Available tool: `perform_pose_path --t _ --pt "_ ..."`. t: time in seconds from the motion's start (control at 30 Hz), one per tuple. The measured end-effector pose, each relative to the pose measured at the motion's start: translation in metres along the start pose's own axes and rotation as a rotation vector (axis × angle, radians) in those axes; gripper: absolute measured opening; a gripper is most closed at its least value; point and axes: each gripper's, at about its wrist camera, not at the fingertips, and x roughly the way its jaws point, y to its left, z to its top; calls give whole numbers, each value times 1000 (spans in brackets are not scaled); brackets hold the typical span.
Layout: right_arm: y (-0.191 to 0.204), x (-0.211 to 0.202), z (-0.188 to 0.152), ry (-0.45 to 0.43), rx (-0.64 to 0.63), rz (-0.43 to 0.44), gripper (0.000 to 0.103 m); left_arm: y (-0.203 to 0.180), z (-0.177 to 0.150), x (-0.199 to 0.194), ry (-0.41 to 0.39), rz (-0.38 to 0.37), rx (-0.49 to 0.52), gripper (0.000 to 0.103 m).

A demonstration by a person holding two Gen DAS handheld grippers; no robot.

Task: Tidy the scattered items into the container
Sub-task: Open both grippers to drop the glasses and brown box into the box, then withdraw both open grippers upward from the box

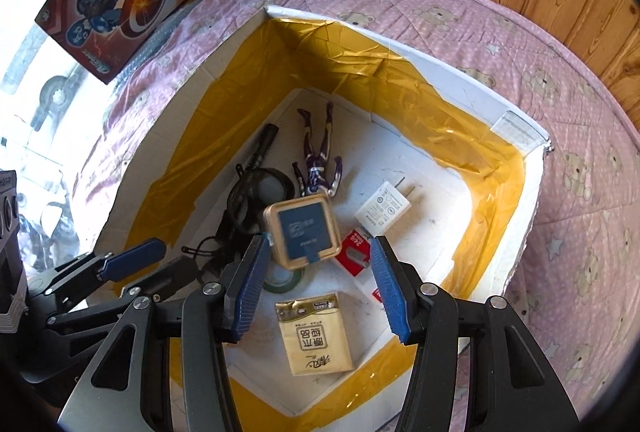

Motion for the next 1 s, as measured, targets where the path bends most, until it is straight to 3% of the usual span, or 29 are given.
perform_pose_path --t 0.33,0.67,0.83,1.0 --pt "16 -12 -29 12 -50 -4 56 -12 -13 -18 -8 -9 17 45" --pt "36 -39 -59 -22 -170 -94 56 -18 -26 -47 -52 -5 47 45" --pt "48 -57 -79 -51 -226 -84 56 -22 -35 -63 -74 -5 63 45" --pt "50 -68 -95 -52 -206 -102 56 -24 -44 -80 -95 -12 72 48"
